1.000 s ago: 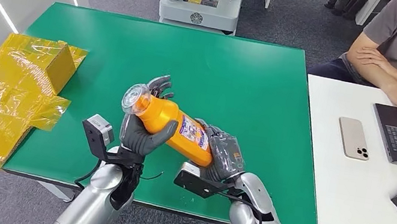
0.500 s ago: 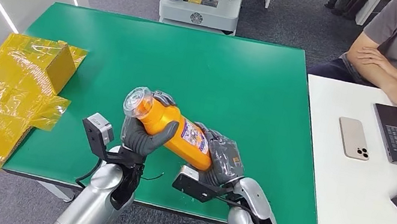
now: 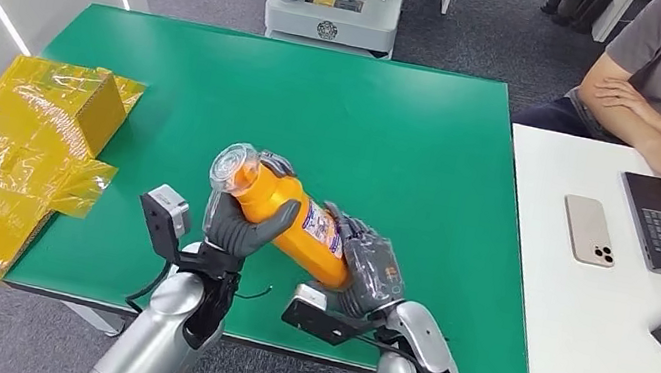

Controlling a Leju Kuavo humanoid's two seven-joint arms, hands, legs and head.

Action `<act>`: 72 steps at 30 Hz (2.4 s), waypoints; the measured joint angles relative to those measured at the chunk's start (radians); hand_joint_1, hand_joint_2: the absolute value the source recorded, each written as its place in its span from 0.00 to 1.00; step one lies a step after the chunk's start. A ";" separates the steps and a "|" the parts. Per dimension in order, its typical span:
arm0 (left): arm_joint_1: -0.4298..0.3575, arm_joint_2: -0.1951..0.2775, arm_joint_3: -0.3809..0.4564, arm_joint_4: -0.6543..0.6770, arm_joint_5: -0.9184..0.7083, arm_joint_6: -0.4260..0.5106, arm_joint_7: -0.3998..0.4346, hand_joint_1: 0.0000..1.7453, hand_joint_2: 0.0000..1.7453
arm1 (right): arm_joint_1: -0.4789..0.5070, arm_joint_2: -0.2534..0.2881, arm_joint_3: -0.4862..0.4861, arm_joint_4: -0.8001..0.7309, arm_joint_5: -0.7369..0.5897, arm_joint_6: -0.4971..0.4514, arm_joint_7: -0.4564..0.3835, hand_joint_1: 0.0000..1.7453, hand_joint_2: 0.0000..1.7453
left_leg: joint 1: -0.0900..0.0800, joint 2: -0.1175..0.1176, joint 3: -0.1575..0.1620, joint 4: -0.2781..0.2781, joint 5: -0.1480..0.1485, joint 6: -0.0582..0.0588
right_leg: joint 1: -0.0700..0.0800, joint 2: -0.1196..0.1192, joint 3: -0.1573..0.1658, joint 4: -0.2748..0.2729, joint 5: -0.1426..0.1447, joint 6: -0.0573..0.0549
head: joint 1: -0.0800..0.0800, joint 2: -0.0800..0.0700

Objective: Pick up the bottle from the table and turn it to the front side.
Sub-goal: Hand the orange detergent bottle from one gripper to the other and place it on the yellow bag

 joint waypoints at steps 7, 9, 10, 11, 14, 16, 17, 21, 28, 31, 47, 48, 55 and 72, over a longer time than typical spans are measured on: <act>0.008 0.001 0.000 -0.025 -0.009 0.014 0.010 1.00 1.00 | 0.016 0.000 0.019 -0.061 -0.040 -0.046 -0.011 0.00 1.00 | 0.000 0.000 0.000 0.000 0.000 0.000 | 0.000 0.000 0.000 0.000 0.000 0.000 | 0.000 0.000; 0.012 0.001 0.000 -0.033 -0.009 0.018 0.015 1.00 1.00 | 0.020 0.000 0.023 -0.083 -0.055 -0.060 -0.014 0.00 1.00 | 0.000 0.000 0.000 0.000 0.000 0.000 | 0.000 0.000 0.000 0.000 0.000 0.000 | 0.000 0.000; 0.013 0.002 0.000 -0.037 -0.010 0.021 0.016 1.00 1.00 | 0.023 0.000 0.025 -0.094 -0.060 -0.067 -0.016 0.00 1.00 | 0.000 0.000 0.000 0.000 0.000 0.000 | 0.000 0.000 0.000 0.000 0.000 0.000 | 0.000 0.000; 0.015 0.002 0.000 -0.040 -0.010 0.024 0.016 1.00 1.00 | 0.026 0.000 0.026 -0.105 -0.067 -0.075 -0.018 0.00 1.00 | 0.000 0.000 0.000 0.000 0.000 0.000 | 0.000 0.000 0.000 0.000 0.000 0.000 | 0.000 0.000; 0.018 0.006 0.001 -0.050 -0.014 0.037 0.016 1.00 1.00 | 0.037 0.000 0.032 -0.147 -0.092 -0.113 -0.022 0.00 1.00 | 0.000 0.000 0.000 0.000 0.000 0.000 | 0.000 0.000 0.000 0.000 0.000 0.000 | 0.000 0.000; 0.022 0.008 0.001 -0.056 -0.019 0.045 0.015 1.00 1.00 | 0.043 0.000 0.037 -0.179 -0.104 -0.141 -0.019 0.00 1.00 | 0.000 0.000 0.000 0.000 0.000 0.000 | 0.000 0.000 0.000 0.000 0.000 0.000 | 0.000 0.000; 0.023 0.009 0.001 -0.060 -0.023 0.047 0.015 1.00 1.00 | 0.045 0.000 0.038 -0.192 -0.109 -0.151 -0.017 0.00 1.00 | 0.000 0.000 0.000 0.000 0.000 0.000 | 0.000 0.000 0.000 0.000 0.000 0.000 | 0.000 0.000; 0.026 0.012 0.001 -0.077 -0.057 0.056 0.018 1.00 1.00 | 0.056 0.000 0.041 -0.246 -0.140 -0.201 -0.021 0.00 1.00 | 0.000 0.000 0.000 0.000 0.000 0.000 | 0.000 0.000 0.000 0.000 0.000 0.000 | 0.000 0.000; 0.016 0.028 0.001 -0.121 -0.148 0.066 0.025 1.00 1.00 | 0.097 0.009 0.042 -0.353 -0.185 -0.304 -0.060 0.00 1.00 | 0.000 0.000 0.000 0.000 0.000 0.000 | 0.000 0.000 0.000 0.000 0.000 0.000 | 0.000 0.000; -0.006 0.038 0.001 -0.137 -0.180 0.061 0.042 1.00 1.00 | 0.116 0.011 0.045 -0.387 -0.186 -0.326 -0.061 0.00 1.00 | 0.000 0.000 0.000 0.000 0.000 0.000 | 0.000 0.000 0.000 0.000 0.000 0.000 | 0.000 0.000; -0.324 0.233 -0.002 -0.076 -0.594 0.062 0.176 1.00 1.00 | 0.170 0.030 0.053 -0.435 -0.235 -0.370 -0.079 0.00 1.00 | 0.000 0.000 0.000 0.000 0.002 -0.002 | 0.000 0.000 0.000 0.001 0.001 -0.001 | 0.000 0.000; -0.348 0.247 -0.005 -0.053 -0.613 0.062 0.176 1.00 1.00 | 0.171 0.031 0.053 -0.435 -0.236 -0.370 -0.080 0.00 1.00 | 0.000 0.000 0.000 0.000 0.002 -0.002 | 0.000 0.000 0.000 0.001 0.001 -0.001 | 0.000 0.000; -0.475 0.327 -0.045 0.106 -0.759 0.112 0.184 1.00 1.00 | 0.179 0.045 0.050 -0.435 -0.235 -0.351 -0.086 0.00 1.00 | 0.000 0.001 0.000 0.000 0.002 -0.002 | 0.000 0.001 0.000 0.001 0.001 -0.001 | 0.000 0.000; -0.662 0.457 -0.125 0.513 -1.102 0.245 0.333 1.00 1.00 | 0.239 0.078 0.026 -0.432 -0.213 -0.300 -0.082 0.00 1.00 | 0.001 0.003 0.001 0.000 0.002 -0.003 | 0.001 0.003 -0.001 0.002 0.001 -0.001 | 0.000 0.000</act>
